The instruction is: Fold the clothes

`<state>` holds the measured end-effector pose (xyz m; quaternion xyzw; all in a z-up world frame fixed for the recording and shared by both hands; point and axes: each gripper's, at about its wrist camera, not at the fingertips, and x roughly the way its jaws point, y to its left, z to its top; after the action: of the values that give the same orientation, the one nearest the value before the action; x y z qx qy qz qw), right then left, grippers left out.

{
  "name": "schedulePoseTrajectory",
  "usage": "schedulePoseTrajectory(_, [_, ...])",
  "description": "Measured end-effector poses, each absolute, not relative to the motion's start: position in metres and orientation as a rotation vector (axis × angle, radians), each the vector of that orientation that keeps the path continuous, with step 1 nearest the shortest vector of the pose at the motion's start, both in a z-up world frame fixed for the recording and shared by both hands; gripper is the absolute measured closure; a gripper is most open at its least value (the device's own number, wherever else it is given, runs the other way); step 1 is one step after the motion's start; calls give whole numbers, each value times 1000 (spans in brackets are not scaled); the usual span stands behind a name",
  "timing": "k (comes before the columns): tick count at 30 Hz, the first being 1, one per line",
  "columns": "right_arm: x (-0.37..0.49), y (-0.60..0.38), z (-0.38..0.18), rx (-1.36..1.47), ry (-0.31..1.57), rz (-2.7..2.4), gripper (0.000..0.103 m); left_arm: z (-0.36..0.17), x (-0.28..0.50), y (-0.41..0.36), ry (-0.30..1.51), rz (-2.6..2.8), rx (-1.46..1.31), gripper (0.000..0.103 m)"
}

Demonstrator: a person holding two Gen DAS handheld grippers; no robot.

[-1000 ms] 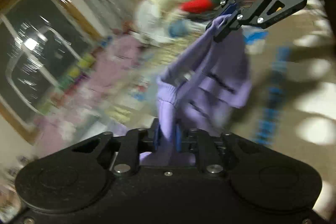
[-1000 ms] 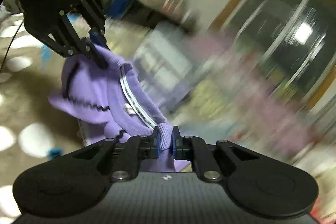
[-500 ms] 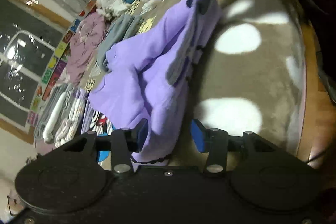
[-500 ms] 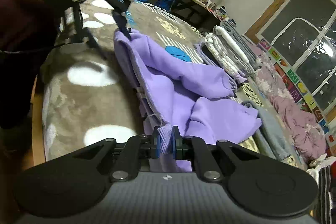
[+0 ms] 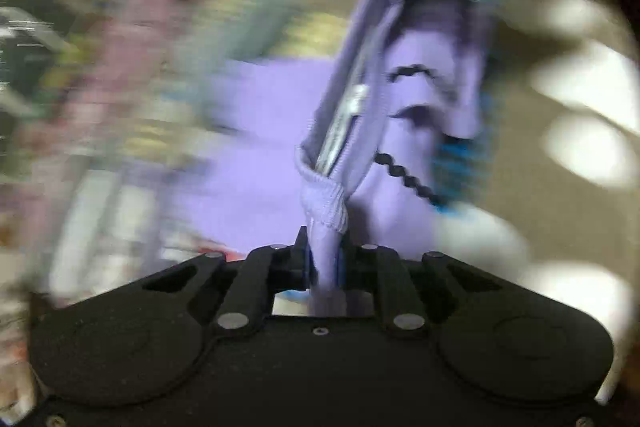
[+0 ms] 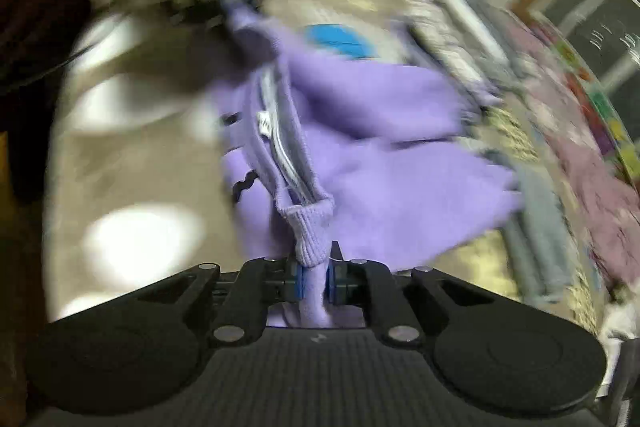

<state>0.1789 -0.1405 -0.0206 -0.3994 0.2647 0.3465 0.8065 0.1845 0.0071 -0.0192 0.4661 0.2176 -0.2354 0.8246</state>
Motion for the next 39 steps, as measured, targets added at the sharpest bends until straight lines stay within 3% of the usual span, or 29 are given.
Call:
schedulePoseTrajectory(4, [191,-144,34,-795,286,513,92,1,124,14,64,-320,1018,94])
schedulePoseTrajectory(6, [151,-143,32,-864,82,448,90,-40,74,20,48,-432,1117,94])
schedulePoseTrajectory(8, [101,-145,3,-948,8,529,90,-107,31,23,158,-590,1311,93])
schedulePoseTrajectory(10, [62,-143,-65,-1169,133,694,91,-153,2,25,226,-662,1404,93])
schedulePoseTrajectory(13, [37,-145,-135,-1262,336,818,89,-172,-19,24,223,-624,1399,95])
schedulePoseTrajectory(16, [35,-144,-134,-1152,344,760,90,-169,-22,23,218,-605,1397,94])
schedulePoseTrajectory(26, [22,-144,-140,-1279,287,741,90,-179,-9,16,235,-619,1439,95])
schedulePoseTrajectory(32, [10,-155,-115,-1223,307,787,81,-102,-4,42,444,-716,1062,87])
schedulePoseTrajectory(39, [36,-172,-58,-754,406,734,81,-65,43,21,479,-568,601,86])
